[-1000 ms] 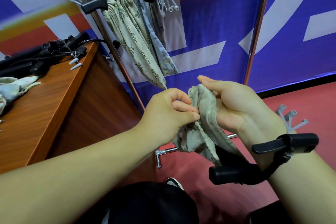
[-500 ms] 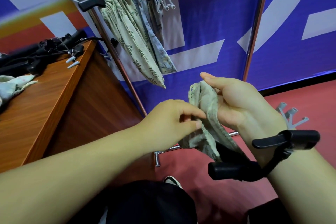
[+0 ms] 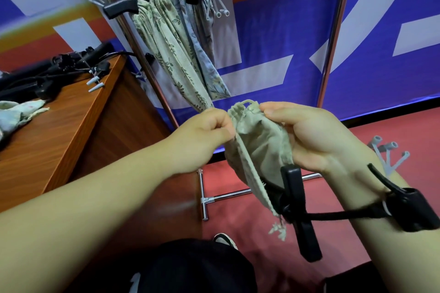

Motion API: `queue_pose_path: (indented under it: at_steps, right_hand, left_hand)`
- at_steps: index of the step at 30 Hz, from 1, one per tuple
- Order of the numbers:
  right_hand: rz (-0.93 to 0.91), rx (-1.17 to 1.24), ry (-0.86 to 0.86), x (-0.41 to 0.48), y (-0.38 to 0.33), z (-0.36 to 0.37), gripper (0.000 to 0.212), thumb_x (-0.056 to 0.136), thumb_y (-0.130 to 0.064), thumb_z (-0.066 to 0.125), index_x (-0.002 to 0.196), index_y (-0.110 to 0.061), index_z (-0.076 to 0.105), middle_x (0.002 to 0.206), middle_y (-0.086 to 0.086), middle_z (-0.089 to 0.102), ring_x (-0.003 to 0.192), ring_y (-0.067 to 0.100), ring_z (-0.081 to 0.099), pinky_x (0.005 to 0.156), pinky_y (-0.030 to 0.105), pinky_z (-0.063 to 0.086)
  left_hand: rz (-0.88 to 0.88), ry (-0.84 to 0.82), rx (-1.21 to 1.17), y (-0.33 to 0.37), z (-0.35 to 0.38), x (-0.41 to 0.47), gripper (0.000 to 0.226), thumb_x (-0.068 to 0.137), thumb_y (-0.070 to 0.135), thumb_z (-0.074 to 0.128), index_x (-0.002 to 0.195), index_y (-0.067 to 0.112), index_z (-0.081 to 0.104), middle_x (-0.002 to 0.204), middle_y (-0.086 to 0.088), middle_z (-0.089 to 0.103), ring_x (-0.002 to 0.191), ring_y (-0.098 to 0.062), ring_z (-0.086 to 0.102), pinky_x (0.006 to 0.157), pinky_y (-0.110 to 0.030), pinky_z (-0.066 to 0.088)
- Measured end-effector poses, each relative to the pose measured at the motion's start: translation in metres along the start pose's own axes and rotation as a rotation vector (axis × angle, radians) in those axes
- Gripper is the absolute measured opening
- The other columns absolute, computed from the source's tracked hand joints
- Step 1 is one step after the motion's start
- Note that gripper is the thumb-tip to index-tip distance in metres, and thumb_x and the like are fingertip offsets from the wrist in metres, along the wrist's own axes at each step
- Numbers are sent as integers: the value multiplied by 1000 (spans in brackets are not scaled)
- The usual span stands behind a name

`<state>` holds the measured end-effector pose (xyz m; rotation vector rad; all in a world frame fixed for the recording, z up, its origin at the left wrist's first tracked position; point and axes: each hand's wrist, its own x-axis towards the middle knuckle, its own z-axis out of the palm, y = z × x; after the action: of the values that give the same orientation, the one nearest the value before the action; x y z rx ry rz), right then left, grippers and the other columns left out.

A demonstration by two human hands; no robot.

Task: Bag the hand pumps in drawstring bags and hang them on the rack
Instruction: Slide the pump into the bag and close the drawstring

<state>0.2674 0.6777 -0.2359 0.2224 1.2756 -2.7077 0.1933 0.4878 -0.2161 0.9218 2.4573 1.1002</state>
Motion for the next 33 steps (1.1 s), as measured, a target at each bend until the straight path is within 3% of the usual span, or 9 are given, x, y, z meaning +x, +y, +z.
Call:
queue_pose_path:
  at_steps: [3, 6, 10, 13, 17, 22, 24, 28, 33]
  right_hand:
    - [-34, 16, 70, 1, -1, 0, 14, 93, 1, 53, 94, 0, 67, 82, 15, 70, 76, 26, 70, 65, 32, 59]
    - [-55, 35, 203, 3, 1, 0, 10, 91, 2, 61, 96, -3, 68, 75, 11, 71, 74, 25, 73, 67, 35, 61]
    - [-31, 56, 176, 2, 5, 6, 10, 89, 3, 61, 96, -2, 66, 80, 15, 71, 83, 30, 74, 75, 39, 61]
    - [-25, 45, 157, 0, 8, 8, 9, 90, 4, 61, 93, -3, 66, 71, 12, 71, 68, 24, 73, 61, 32, 59]
    - [-35, 40, 163, 1, 8, 6, 10, 91, 5, 60, 89, -4, 64, 66, 10, 69, 60, 21, 71, 55, 30, 58]
    - [-5, 55, 168, 9, 13, 1, 11, 88, 6, 62, 85, -5, 63, 79, 14, 66, 67, 25, 69, 58, 32, 56]
    - [22, 73, 149, 13, 17, -2, 13, 87, 7, 62, 82, -5, 61, 85, 18, 65, 71, 29, 69, 60, 33, 56]
    - [33, 121, 115, 18, 17, -5, 15, 80, 7, 66, 82, -5, 57, 96, 23, 62, 83, 36, 68, 72, 39, 55]
    - [22, -1, 160, 11, 13, 0, 13, 87, 4, 63, 82, -8, 61, 62, 7, 62, 54, 19, 64, 54, 29, 54]
  left_hand:
    - [-136, 127, -174, 6, 4, 3, 8, 70, 27, 50, 65, 20, 50, 60, 3, 46, 56, -11, 40, 62, -31, 34]
    - [-218, 214, -255, 10, 12, 3, 9, 70, 27, 48, 62, 24, 49, 52, 2, 43, 46, -14, 37, 53, -31, 31]
    - [-252, 260, -396, 11, 20, 1, 9, 73, 31, 60, 79, 25, 62, 69, 4, 61, 63, -11, 55, 65, -34, 45]
    - [-237, 180, -494, 9, 18, -1, 19, 77, 35, 70, 87, 19, 73, 85, -6, 73, 80, -17, 66, 85, -39, 54]
    - [-171, 145, -457, 9, 17, -5, 22, 70, 42, 80, 72, 24, 68, 76, -9, 61, 74, -23, 54, 75, -37, 46]
    - [-142, 298, -407, 12, 12, 0, 23, 73, 45, 71, 68, 28, 57, 68, -8, 49, 60, -20, 40, 63, -35, 34]
    - [-136, 302, -430, 12, 13, 0, 21, 82, 32, 71, 71, 24, 55, 60, -3, 53, 52, -15, 42, 59, -32, 37]
    - [-202, 216, -642, 19, 9, 0, 20, 99, 1, 54, 87, 17, 54, 59, 1, 58, 56, -10, 52, 60, -26, 43]
    - [-289, 25, -687, 26, 5, -3, 14, 95, 4, 57, 95, 13, 68, 62, -2, 56, 57, -14, 51, 59, -25, 43]
